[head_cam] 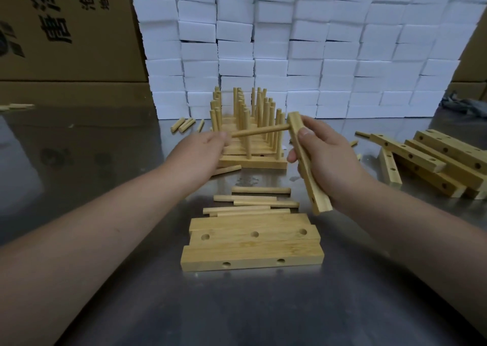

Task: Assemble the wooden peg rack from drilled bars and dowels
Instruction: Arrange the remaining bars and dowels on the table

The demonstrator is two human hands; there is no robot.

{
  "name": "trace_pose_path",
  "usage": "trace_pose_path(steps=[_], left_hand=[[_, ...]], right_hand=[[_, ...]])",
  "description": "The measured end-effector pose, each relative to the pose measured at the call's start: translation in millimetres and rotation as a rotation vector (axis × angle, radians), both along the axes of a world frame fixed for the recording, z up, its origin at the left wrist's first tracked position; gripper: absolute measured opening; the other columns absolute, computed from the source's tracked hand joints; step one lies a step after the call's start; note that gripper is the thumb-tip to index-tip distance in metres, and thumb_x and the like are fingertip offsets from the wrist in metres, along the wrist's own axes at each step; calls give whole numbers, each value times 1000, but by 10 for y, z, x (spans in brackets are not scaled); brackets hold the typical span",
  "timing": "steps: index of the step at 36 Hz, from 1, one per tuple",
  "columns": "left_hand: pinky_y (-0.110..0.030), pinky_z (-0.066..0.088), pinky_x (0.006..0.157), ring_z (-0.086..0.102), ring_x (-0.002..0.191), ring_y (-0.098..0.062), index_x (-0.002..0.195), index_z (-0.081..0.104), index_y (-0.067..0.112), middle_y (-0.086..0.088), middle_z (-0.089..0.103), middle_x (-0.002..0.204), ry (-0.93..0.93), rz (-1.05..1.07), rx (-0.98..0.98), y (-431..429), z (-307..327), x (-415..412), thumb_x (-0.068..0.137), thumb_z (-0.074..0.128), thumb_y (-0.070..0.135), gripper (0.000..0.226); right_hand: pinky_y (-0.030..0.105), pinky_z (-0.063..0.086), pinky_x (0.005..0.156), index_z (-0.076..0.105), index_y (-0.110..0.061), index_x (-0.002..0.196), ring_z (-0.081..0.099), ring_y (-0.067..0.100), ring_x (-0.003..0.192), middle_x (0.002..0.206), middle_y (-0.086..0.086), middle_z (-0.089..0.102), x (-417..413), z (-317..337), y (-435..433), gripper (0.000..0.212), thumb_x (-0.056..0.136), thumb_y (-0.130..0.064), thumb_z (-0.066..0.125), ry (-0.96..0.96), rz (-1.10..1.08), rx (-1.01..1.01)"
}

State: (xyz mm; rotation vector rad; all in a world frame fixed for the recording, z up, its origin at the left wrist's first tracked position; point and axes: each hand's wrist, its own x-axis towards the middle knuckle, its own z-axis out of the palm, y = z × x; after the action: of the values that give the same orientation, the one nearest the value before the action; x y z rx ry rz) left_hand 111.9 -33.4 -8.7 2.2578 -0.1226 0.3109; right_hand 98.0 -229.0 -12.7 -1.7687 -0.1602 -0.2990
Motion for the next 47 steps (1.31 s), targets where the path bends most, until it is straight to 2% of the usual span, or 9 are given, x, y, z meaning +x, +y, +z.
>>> trace_pose_path(steps=[3, 7, 12, 17, 23, 27, 35, 41, 47], left_hand=[[-31, 43, 72, 57, 86, -20, 100, 66, 14, -7, 65, 96, 91, 52, 317, 88, -84, 65, 96, 40, 36, 34], [-29, 43, 65, 56, 82, -15, 99, 69, 25, 2, 64, 88, 188, 102, 550, 149, -160, 114, 92, 51, 36, 22], [-28, 43, 63, 55, 75, -11, 98, 67, 27, 4, 64, 83, 97, 109, 513, 157, -158, 99, 92, 54, 30, 15], [-22, 38, 50, 53, 62, -10, 91, 60, 38, 10, 59, 77, -44, -97, 205, -6, -66, -35, 92, 52, 32, 10], [-12, 34, 39, 46, 47, 1, 89, 57, 43, 11, 56, 68, -149, -202, 200, -162, 6, -161, 93, 49, 34, 12], [-18, 35, 46, 45, 51, -3, 99, 62, 38, 10, 56, 68, -161, -203, 219, -166, -26, -167, 93, 49, 34, 15], [-8, 35, 44, 47, 55, 10, 110, 64, 32, 15, 55, 66, -220, -243, 177, -171, -53, -195, 93, 50, 30, 23], [-26, 46, 61, 51, 66, -4, 112, 64, 32, 12, 59, 78, -240, -267, 216, -206, -34, -245, 94, 47, 30, 25], [-21, 39, 62, 46, 80, 0, 97, 63, 24, 10, 52, 81, -293, -290, 274, -225, 7, -262, 93, 44, 30, 21]], right_hand=[[32, 41, 61, 53, -24, 116, 49, 15, 60, 59, -5, 65, 81, -16, -79, 24, 96, -25, 39, 106, -94, 148], [29, 39, 54, 53, -23, 93, 45, 15, 55, 58, -3, 65, 106, -34, -119, 19, 90, -15, 36, 190, -65, 340], [27, 38, 51, 59, -22, 97, 43, 13, 54, 73, 0, 68, 108, -77, -143, 26, 92, -13, 35, 217, 47, 422], [28, 36, 56, 65, -29, 82, 45, 13, 59, 84, 3, 66, 89, -89, -116, 33, 94, -11, 39, 135, 52, 362], [21, 45, 57, 63, -41, 90, 54, 6, 63, 81, -6, 68, 28, -54, -48, 35, 98, -17, 38, 91, 88, 301], [14, 44, 55, 63, -38, 94, 58, -5, 56, 69, -16, 67, -16, -33, 6, 37, 98, -13, 37, 60, 172, 330], [17, 43, 59, 63, -38, 89, 57, -3, 54, 66, -12, 67, -49, -8, 15, 38, 98, -12, 37, 40, 171, 314], [20, 42, 68, 65, -40, 83, 57, -2, 60, 70, -11, 67, -77, 13, 29, 40, 97, -13, 39, 29, 115, 254], [10, 45, 55, 60, -30, 118, 59, -5, 59, 80, -6, 70, -134, 40, 101, 34, 98, -12, 40, 45, 153, 304]])
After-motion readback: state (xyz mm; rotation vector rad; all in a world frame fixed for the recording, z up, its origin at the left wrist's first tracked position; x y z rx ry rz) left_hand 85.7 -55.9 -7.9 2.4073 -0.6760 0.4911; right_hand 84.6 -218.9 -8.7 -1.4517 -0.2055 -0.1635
